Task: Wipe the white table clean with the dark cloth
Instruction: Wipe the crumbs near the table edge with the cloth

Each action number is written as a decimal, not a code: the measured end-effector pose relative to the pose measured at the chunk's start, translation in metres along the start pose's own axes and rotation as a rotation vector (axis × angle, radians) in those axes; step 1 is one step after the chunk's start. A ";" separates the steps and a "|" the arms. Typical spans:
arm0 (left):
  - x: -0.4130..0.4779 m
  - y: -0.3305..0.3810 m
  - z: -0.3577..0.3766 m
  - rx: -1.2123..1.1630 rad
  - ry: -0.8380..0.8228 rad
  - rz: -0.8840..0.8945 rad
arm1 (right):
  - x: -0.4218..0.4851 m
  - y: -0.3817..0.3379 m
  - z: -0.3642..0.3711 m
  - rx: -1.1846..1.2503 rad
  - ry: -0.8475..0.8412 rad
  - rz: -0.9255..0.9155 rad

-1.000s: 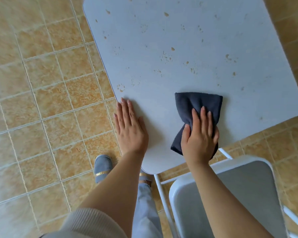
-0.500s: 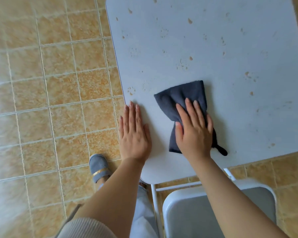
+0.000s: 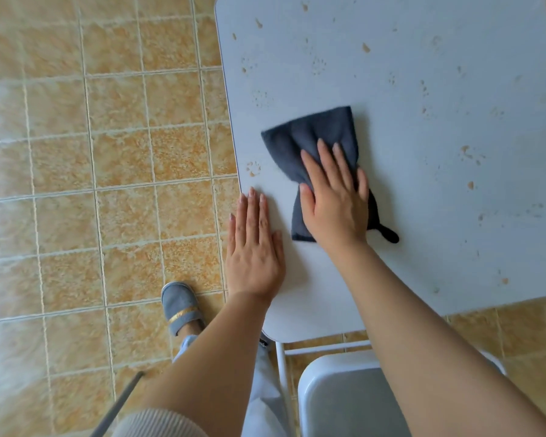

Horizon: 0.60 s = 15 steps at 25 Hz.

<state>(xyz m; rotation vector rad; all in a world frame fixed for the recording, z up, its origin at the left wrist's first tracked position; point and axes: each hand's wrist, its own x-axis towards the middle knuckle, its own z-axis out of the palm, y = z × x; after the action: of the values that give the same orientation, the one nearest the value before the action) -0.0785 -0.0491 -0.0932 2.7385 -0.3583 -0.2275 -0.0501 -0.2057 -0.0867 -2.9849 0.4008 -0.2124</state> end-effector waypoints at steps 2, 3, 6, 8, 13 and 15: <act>0.000 0.000 -0.001 -0.004 -0.002 0.006 | -0.029 0.020 -0.009 -0.014 0.008 -0.037; 0.000 -0.001 -0.002 -0.006 -0.004 0.010 | -0.036 0.031 -0.013 -0.031 0.006 -0.010; 0.000 -0.006 -0.006 0.015 -0.011 0.030 | -0.016 0.037 -0.014 -0.068 -0.013 0.197; -0.003 -0.008 -0.007 0.047 -0.012 0.047 | 0.017 0.017 -0.008 -0.034 -0.006 0.269; -0.016 -0.014 -0.009 0.067 -0.017 0.055 | 0.035 -0.022 0.001 -0.002 -0.102 -0.167; -0.019 -0.016 -0.010 0.069 -0.016 0.062 | 0.016 -0.008 -0.006 -0.033 -0.103 -0.303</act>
<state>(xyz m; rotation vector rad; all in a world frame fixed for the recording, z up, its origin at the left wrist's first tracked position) -0.0908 -0.0263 -0.0877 2.7891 -0.4628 -0.2244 -0.0342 -0.2031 -0.0775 -3.0593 -0.0608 -0.0792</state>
